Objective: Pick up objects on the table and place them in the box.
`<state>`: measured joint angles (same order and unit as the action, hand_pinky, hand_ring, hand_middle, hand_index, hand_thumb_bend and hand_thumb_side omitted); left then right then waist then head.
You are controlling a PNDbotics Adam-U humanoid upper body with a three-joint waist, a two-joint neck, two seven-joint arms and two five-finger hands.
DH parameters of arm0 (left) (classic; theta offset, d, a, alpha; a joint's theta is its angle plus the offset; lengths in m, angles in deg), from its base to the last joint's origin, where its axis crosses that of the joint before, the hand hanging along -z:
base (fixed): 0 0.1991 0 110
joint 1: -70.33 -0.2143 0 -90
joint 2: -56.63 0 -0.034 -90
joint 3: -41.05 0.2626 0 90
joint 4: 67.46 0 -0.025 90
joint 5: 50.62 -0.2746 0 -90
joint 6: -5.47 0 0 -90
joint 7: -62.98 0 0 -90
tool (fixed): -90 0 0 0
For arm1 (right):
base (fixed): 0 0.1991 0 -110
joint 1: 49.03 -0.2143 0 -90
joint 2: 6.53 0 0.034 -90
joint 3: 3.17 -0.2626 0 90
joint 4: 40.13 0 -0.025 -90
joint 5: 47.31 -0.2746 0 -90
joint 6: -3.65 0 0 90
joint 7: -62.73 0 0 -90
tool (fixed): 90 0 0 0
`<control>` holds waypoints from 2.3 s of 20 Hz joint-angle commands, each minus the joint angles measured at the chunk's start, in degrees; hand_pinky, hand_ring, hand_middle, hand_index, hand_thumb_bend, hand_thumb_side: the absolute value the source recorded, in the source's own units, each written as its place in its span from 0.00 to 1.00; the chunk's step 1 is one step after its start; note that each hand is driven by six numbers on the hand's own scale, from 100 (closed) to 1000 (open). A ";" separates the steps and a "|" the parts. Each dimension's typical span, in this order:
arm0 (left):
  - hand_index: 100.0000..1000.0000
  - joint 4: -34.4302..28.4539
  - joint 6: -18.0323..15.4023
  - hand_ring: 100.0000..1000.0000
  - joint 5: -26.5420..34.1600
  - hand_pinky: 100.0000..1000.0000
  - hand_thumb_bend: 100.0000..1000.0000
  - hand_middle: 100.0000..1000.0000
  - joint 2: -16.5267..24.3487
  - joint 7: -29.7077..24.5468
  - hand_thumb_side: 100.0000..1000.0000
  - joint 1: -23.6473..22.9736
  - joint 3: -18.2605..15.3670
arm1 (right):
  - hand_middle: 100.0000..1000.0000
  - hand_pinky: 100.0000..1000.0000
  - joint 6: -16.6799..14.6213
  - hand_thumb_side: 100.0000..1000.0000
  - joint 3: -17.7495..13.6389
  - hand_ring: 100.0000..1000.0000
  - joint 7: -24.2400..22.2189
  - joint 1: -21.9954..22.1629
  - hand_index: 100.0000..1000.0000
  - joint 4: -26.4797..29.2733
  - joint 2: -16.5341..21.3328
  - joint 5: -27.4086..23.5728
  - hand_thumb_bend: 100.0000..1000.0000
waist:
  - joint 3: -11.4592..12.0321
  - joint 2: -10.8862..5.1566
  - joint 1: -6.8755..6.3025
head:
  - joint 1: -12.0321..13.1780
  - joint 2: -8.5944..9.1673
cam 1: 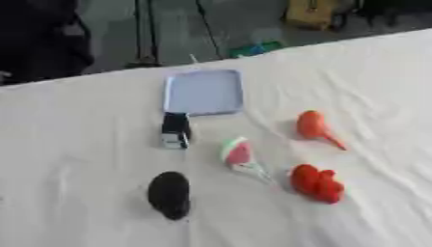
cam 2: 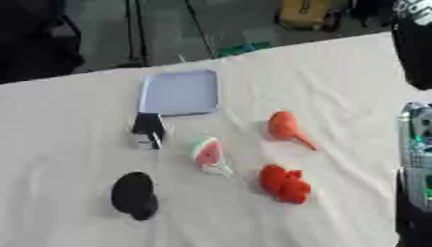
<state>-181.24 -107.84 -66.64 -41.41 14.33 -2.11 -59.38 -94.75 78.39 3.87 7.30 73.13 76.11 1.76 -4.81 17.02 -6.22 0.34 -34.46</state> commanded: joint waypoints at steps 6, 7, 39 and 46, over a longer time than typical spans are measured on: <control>0.66 -0.81 -0.48 0.59 0.16 0.62 0.00 0.66 0.73 0.05 0.94 0.28 -0.03 | 0.55 0.67 -0.09 0.52 0.03 0.52 -0.30 -0.51 0.67 1.33 0.19 0.17 0.00 | 0.01 -1.23 0.28 | 0.13 0.77; 0.66 -0.81 -0.49 0.59 0.18 0.62 0.00 0.66 0.74 0.01 0.94 0.29 -0.01 | 0.55 0.67 -0.11 0.52 0.06 0.52 -0.32 -0.53 0.67 1.33 0.19 0.17 0.00 | 0.02 -1.23 0.28 | 0.12 0.77; 0.66 -0.81 -0.02 0.59 1.87 0.63 0.00 0.67 -0.01 -4.07 0.93 -0.16 2.05 | 0.89 0.87 -2.91 1.00 26.79 0.93 -51.33 -31.72 0.95 -31.52 -0.84 36.64 0.13 | 1.61 -3.25 0.79 | -2.77 -0.27; 0.66 -0.81 0.02 0.60 2.07 0.63 0.00 0.67 0.02 -4.44 0.93 -0.25 1.96 | 0.84 0.84 -2.50 1.00 28.50 0.86 -51.45 -30.02 0.93 -34.09 -0.12 31.00 0.31 | 1.59 -3.08 0.79 | -2.38 0.16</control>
<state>-181.24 -107.97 -64.70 -41.92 10.16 -2.60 -57.29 -97.29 106.85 -47.35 -21.70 38.81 75.25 34.19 -3.22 15.12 -5.58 -2.18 -34.66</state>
